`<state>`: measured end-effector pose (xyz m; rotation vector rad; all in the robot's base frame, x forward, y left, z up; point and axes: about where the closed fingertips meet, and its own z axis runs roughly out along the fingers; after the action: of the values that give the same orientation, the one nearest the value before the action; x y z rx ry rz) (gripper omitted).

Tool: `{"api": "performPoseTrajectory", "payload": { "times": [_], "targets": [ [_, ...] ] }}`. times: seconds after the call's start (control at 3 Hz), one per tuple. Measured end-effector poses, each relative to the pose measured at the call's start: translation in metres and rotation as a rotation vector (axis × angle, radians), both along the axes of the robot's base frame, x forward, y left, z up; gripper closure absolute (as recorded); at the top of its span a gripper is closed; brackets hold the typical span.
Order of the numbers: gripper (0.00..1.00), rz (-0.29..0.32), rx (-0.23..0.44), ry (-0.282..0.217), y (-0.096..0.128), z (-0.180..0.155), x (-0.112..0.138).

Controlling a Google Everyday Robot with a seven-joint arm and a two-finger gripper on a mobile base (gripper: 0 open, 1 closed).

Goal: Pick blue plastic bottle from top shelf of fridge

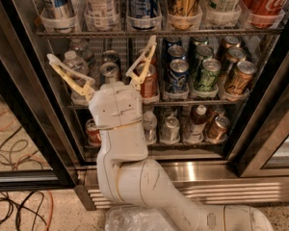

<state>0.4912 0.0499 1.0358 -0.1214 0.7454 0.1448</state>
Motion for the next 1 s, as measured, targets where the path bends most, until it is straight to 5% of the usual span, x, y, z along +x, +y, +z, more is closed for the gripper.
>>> {"api": "performPoseTrajectory", "payload": {
  "times": [0.67,1.0],
  "targets": [
    [0.00,-0.117,0.056,-0.031,0.009,0.005,0.013],
    [0.00,-0.128,0.054,-0.039,0.013,0.004,0.018]
  ]
}}
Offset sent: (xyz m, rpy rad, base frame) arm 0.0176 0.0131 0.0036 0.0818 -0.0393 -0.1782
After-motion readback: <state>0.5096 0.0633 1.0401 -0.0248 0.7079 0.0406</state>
